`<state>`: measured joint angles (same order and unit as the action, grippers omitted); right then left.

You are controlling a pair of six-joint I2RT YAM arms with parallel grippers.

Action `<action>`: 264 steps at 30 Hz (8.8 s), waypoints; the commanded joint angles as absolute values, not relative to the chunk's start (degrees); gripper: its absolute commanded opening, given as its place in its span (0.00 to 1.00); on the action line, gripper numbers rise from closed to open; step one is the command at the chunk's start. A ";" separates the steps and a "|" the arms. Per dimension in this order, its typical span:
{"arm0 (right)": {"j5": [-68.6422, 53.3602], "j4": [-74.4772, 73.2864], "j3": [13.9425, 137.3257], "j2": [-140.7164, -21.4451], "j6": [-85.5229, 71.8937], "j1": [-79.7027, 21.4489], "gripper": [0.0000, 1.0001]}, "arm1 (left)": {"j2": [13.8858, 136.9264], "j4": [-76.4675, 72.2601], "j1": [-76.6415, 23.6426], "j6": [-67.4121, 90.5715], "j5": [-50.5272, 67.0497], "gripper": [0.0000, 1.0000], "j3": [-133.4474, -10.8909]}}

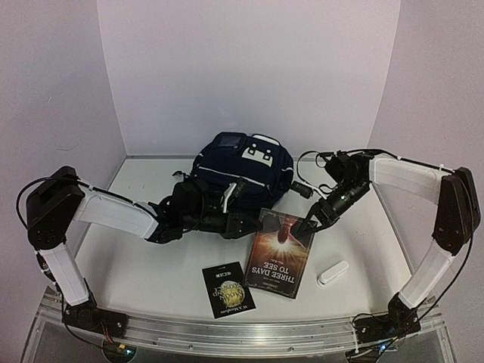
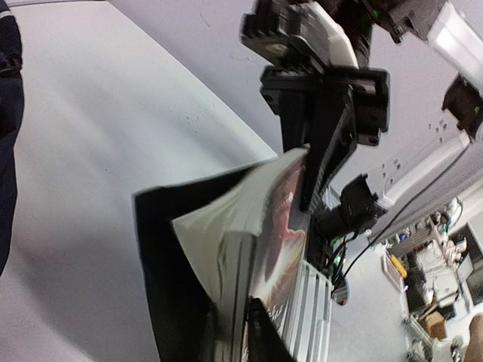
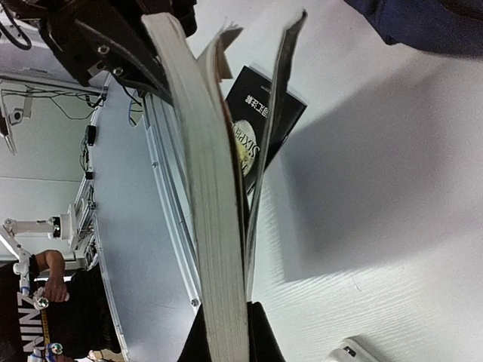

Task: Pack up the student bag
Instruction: Pick up the book from the center of the board, then place the book in the student bag.

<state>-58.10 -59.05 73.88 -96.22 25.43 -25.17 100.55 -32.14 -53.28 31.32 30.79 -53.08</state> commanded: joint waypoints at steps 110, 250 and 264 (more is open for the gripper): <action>1.89 -38.31 124.96 -130.27 25.09 -49.78 0.40 | 35.38 -19.44 -47.76 61.56 -27.85 0.00 -20.46; -13.08 -36.29 130.90 -128.04 12.47 -46.08 0.00 | 88.32 -25.77 -42.51 71.66 0.53 0.86 -45.90; -24.69 -36.53 114.33 -121.20 5.97 -46.09 0.65 | 77.08 -0.78 -49.09 46.08 8.41 0.95 -41.88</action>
